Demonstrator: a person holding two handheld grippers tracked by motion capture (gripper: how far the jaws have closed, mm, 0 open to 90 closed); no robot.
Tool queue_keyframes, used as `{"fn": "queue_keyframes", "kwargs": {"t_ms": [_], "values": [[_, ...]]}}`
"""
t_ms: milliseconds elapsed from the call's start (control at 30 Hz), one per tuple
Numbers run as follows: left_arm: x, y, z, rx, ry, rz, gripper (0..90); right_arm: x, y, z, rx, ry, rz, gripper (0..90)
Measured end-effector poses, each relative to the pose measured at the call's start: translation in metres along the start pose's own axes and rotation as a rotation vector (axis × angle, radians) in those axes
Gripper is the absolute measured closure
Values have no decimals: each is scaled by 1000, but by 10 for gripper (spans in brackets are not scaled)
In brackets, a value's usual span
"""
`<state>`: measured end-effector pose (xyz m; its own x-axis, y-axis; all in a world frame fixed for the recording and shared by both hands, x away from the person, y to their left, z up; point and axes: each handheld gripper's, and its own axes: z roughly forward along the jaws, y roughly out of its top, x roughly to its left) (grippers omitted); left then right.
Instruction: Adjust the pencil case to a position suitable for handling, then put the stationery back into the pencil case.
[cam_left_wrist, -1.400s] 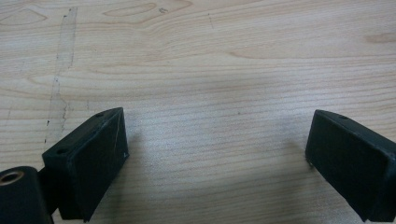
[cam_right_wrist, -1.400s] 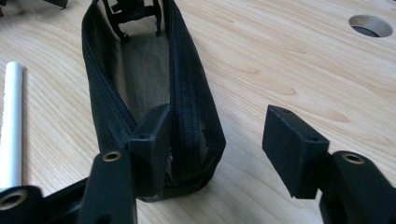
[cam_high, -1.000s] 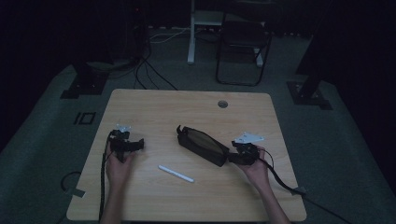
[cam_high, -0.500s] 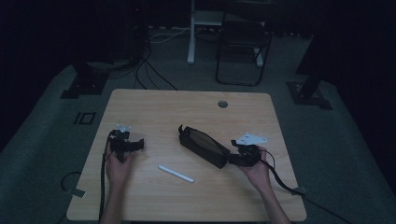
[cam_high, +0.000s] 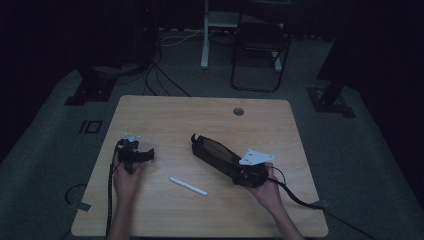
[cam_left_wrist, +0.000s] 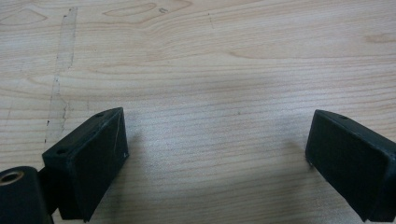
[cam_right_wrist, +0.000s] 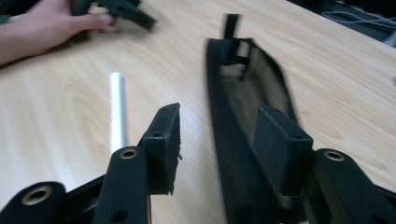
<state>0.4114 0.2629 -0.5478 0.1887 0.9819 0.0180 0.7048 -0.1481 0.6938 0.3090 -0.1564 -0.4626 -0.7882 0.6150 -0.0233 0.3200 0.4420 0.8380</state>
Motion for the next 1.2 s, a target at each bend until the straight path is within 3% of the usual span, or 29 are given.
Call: {"fn": "queue_keyframes", "kwargs": {"t_ms": [167,500,800,967,1100,1200], "values": [[0,0,0,0,0,0,60,18,3,10,26,41,-50,542],[0,0,0,0,0,0,60,29,-3,25,37,92,-39,546],[0,0,0,0,0,0,61,32,-6,30,33,100,-57,506],[0,0,0,0,0,0,61,35,-3,30,39,27,-137,464],[0,0,0,-1,0,-1,60,40,1,34,24,64,-148,451],[0,0,0,-1,1,-1,61,42,-3,41,44,83,-135,450]]}}
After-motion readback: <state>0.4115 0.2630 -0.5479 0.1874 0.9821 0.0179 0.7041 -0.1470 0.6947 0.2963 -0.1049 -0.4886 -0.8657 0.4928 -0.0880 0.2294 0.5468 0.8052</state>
